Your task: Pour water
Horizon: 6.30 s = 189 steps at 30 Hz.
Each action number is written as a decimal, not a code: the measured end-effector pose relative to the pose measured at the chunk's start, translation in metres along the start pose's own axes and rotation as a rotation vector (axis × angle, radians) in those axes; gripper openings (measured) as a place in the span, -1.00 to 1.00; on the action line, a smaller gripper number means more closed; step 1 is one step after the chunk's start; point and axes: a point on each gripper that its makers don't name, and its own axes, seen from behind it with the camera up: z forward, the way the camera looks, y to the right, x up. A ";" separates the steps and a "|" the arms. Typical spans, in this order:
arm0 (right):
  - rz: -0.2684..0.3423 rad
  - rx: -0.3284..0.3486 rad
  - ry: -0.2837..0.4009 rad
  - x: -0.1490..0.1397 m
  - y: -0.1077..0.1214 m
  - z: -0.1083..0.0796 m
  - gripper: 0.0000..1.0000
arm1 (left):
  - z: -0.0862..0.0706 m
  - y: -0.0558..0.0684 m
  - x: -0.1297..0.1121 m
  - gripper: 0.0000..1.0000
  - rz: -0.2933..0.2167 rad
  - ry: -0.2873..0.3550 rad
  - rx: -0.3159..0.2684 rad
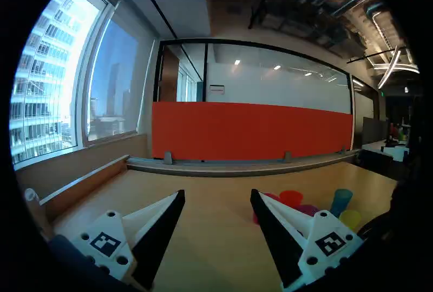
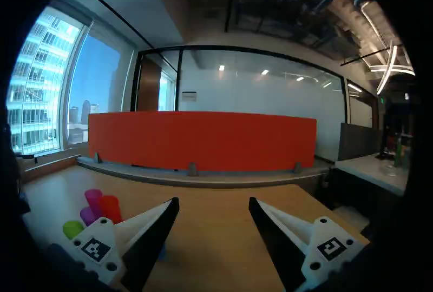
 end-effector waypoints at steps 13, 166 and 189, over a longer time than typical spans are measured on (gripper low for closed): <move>0.034 0.026 -0.037 0.043 0.010 0.004 0.99 | 0.007 0.002 0.086 0.79 0.034 0.039 -0.031; -0.172 0.622 -0.357 -0.060 -0.098 0.020 1.00 | -0.001 0.222 -0.173 0.80 0.334 -0.555 -0.846; -0.169 0.624 -0.363 -0.063 -0.099 0.022 1.00 | 0.018 0.240 -0.180 0.79 0.347 -0.553 -0.837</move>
